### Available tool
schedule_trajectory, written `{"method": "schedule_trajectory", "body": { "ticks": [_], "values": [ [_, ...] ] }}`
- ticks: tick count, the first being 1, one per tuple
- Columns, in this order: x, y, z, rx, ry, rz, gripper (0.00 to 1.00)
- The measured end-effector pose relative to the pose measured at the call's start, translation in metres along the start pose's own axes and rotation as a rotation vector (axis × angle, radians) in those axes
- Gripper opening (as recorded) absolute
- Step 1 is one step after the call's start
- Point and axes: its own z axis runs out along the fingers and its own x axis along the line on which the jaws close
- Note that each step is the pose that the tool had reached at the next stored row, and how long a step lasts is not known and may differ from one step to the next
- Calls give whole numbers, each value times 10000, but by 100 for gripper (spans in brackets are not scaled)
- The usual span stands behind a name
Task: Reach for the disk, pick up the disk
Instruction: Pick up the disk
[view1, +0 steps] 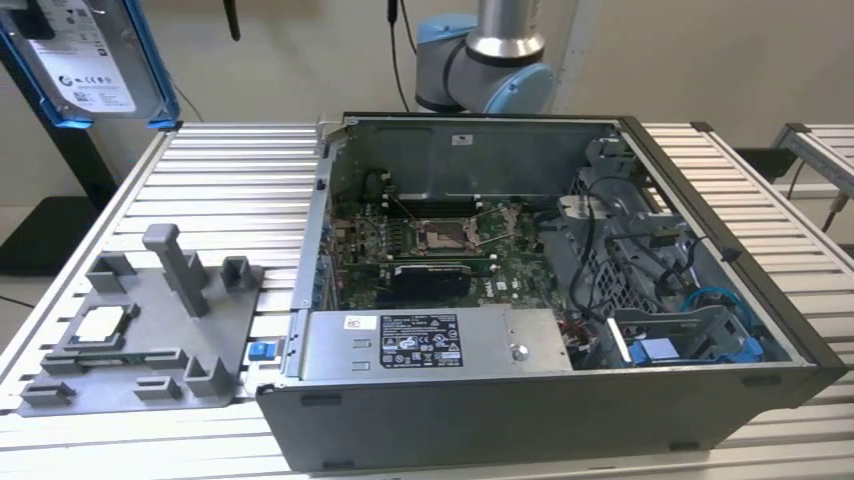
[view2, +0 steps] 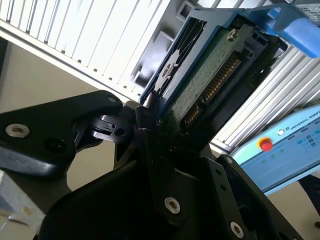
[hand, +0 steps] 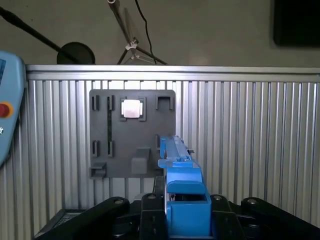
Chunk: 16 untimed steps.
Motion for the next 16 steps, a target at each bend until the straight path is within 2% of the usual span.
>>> {"method": "schedule_trajectory", "body": {
  "ticks": [16],
  "values": [
    [-4, -236, -3, -1, 0, 0, 0]
  ]
}}
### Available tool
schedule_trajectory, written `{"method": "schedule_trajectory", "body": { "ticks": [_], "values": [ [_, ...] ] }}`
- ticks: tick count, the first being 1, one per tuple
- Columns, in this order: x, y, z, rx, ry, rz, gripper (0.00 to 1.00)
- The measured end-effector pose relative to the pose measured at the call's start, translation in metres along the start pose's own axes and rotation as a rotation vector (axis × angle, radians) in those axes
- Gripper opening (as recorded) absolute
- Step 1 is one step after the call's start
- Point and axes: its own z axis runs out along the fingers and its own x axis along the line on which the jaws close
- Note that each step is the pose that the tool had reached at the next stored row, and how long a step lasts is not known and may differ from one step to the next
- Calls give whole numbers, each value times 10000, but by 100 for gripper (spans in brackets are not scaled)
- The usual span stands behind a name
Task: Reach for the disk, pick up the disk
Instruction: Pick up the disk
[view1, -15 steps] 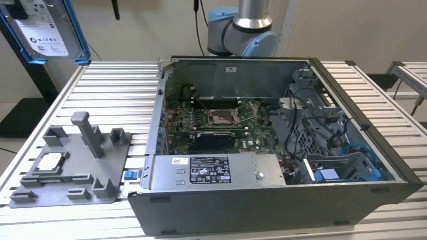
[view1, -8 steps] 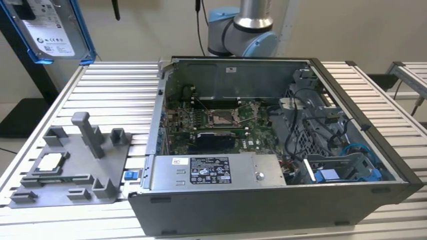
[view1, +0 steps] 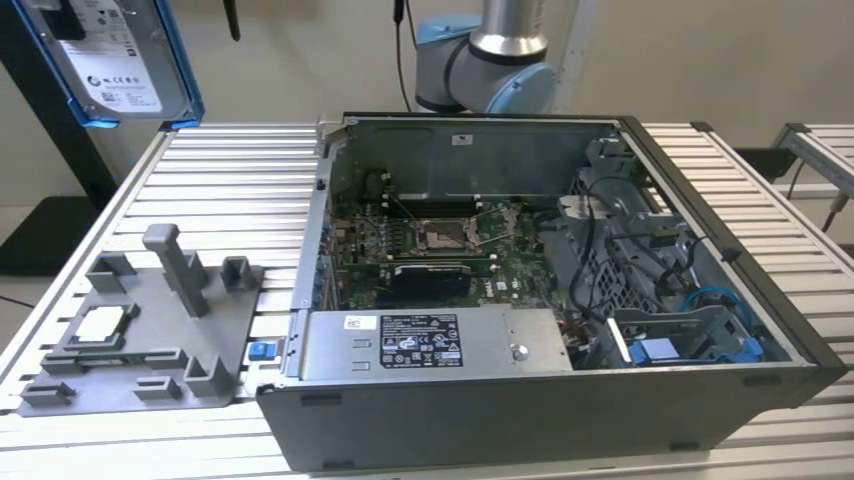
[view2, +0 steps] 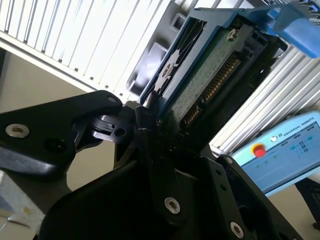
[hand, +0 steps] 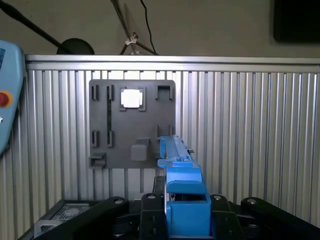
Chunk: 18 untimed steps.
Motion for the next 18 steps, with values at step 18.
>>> {"method": "schedule_trajectory", "body": {
  "ticks": [18],
  "values": [
    [-4, -244, -2, 0, 0, 0, 0]
  ]
}}
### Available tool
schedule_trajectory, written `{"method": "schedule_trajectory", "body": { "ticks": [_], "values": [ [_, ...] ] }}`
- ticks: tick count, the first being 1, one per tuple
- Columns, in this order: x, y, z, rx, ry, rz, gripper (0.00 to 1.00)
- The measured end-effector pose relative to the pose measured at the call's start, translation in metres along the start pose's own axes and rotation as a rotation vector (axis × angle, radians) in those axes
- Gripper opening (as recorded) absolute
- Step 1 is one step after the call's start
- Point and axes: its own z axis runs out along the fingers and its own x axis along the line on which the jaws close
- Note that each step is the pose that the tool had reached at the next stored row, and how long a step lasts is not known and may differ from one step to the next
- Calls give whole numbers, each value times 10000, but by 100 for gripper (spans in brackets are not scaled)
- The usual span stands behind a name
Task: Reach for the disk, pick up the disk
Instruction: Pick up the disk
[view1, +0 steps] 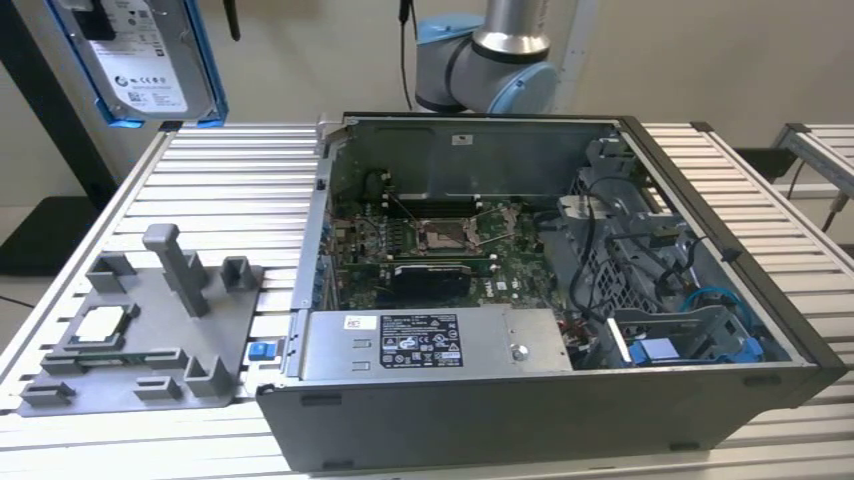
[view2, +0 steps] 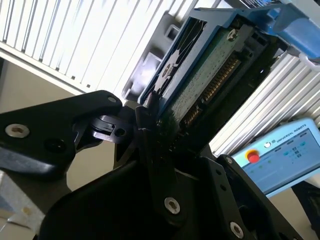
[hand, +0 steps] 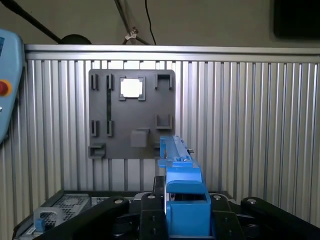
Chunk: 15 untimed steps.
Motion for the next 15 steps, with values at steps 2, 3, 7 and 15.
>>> {"method": "schedule_trajectory", "body": {
  "ticks": [2, 3, 7, 15],
  "values": [
    [-1, -87, -1, 0, 0, -1, 0],
    [-1, -102, -1, 0, 0, 0, 0],
    [-2, -161, -2, 0, 0, 0, 0],
    [-4, -280, -3, 0, 0, 0, 0]
  ]
}}
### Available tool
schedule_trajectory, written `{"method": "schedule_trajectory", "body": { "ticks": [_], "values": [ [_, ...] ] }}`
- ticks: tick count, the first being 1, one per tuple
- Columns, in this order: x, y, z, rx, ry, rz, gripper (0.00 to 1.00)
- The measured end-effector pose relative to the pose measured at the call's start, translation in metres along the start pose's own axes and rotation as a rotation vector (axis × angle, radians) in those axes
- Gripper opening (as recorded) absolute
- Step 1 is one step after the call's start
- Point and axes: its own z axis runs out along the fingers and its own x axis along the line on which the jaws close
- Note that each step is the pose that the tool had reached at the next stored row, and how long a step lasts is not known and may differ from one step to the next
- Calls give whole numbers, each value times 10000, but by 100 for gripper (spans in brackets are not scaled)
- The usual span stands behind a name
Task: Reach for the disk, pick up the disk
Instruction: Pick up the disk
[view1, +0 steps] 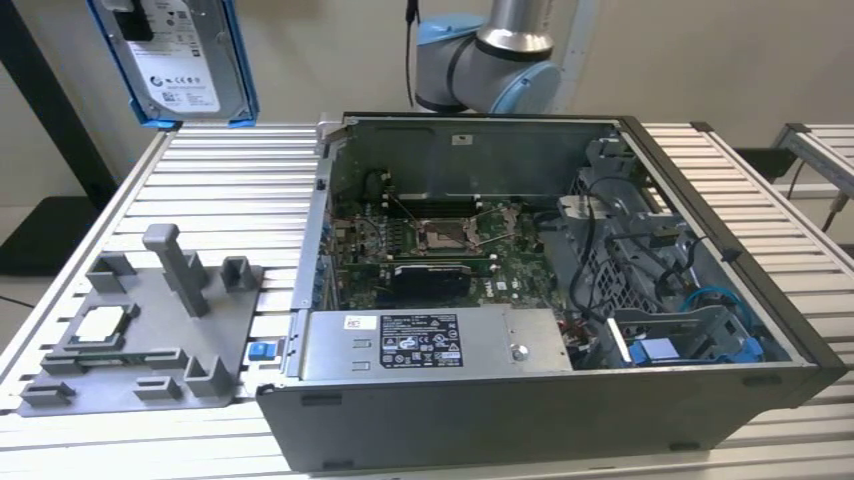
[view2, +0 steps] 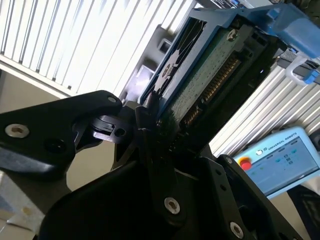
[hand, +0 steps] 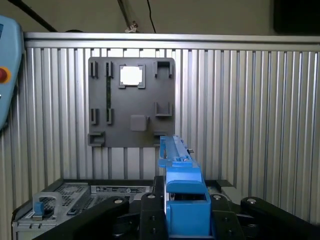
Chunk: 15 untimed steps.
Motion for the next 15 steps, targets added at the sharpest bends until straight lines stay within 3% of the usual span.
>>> {"method": "schedule_trajectory", "body": {
  "ticks": [15],
  "values": [
    [-3, -227, -2, 0, 0, -1, 0]
  ]
}}
